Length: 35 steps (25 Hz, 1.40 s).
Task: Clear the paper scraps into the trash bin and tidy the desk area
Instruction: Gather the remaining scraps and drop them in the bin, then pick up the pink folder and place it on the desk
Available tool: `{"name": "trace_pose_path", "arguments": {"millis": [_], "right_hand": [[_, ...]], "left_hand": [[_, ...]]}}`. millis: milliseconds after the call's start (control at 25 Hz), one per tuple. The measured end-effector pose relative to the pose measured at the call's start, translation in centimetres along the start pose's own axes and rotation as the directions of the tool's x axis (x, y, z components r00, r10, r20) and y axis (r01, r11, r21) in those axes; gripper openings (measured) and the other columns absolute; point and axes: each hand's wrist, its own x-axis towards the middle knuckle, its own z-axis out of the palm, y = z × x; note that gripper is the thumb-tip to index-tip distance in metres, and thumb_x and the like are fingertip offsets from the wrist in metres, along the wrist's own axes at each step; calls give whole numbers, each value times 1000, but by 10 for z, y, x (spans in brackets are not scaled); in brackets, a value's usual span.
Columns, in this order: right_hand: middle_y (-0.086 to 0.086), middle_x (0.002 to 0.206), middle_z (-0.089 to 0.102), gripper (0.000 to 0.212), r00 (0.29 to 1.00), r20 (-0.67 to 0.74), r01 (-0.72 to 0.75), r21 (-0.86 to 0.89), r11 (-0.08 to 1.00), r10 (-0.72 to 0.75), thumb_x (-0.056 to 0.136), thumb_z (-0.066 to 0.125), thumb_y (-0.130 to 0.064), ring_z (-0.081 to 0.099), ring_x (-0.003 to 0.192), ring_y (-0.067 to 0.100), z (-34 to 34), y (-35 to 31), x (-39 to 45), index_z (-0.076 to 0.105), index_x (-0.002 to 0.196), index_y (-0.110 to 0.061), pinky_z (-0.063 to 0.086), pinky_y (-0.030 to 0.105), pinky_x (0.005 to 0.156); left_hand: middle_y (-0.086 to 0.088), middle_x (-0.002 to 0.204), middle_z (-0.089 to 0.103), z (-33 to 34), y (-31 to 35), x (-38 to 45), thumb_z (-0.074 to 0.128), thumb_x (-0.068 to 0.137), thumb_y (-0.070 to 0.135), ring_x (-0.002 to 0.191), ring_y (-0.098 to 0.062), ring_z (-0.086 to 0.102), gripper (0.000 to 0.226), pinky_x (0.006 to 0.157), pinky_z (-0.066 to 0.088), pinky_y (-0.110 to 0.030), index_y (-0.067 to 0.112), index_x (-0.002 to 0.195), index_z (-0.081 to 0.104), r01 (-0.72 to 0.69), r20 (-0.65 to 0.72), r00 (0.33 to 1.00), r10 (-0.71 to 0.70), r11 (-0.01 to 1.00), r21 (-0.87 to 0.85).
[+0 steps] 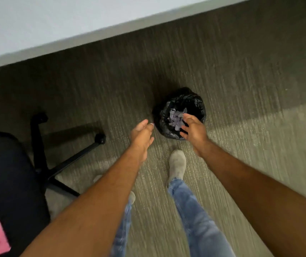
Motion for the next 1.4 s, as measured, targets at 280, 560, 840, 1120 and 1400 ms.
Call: {"name": "trace_pose_path", "arguments": {"millis": [280, 560, 840, 1120, 1400], "right_hand": [[12, 156, 47, 40, 997, 35, 68, -130, 989, -64, 113, 36, -23, 51, 139, 32, 110, -4, -84, 50, 149, -11, 47, 47, 111], [16, 144, 55, 33, 976, 189, 172, -342, 924, -112, 112, 37, -20, 57, 111, 23, 279, 45, -158, 57, 136, -9, 51, 42, 92], [7, 120, 56, 28, 930, 356, 251, -443, 861, -88, 110, 40, -15, 57, 93, 17, 430, 118, -225, 56, 133, -9, 52, 32, 74], [1, 112, 69, 16, 909, 416, 275, -573, 772, -15, 106, 51, -23, 68, 102, 22, 508, 178, -258, 54, 122, -20, 57, 41, 87], [7, 108, 74, 22, 920, 391, 263, -624, 735, 3, 100, 51, -6, 74, 101, 26, 525, 197, -261, 59, 116, -18, 63, 43, 86]], "left_hand": [[-10, 153, 50, -140, 31, -67, 54, 104, 13, 139, -23, 50, 47, 113, 44, -38, 13, 150, 47, -122, -85, 989, 120, 992, -21], [-12, 144, 58, -344, 24, -97, 55, 103, 10, 133, -24, 55, 42, 116, 43, -48, 10, 144, 55, -197, -334, 929, 158, 977, -83], [3, 124, 66, -518, -18, -124, 55, 100, 19, 112, -17, 62, 29, 89, 50, -25, 21, 127, 66, -234, -650, 744, 155, 972, -35], [-10, 155, 44, -625, -76, -118, 62, 96, 24, 139, -32, 43, 50, 111, 44, -43, 15, 144, 52, 27, -801, 591, 92, 991, 134], [-13, 154, 41, -657, -88, -106, 60, 97, 32, 139, -36, 41, 62, 111, 41, -57, 22, 154, 38, 231, -826, 562, -54, 969, 94]]}}
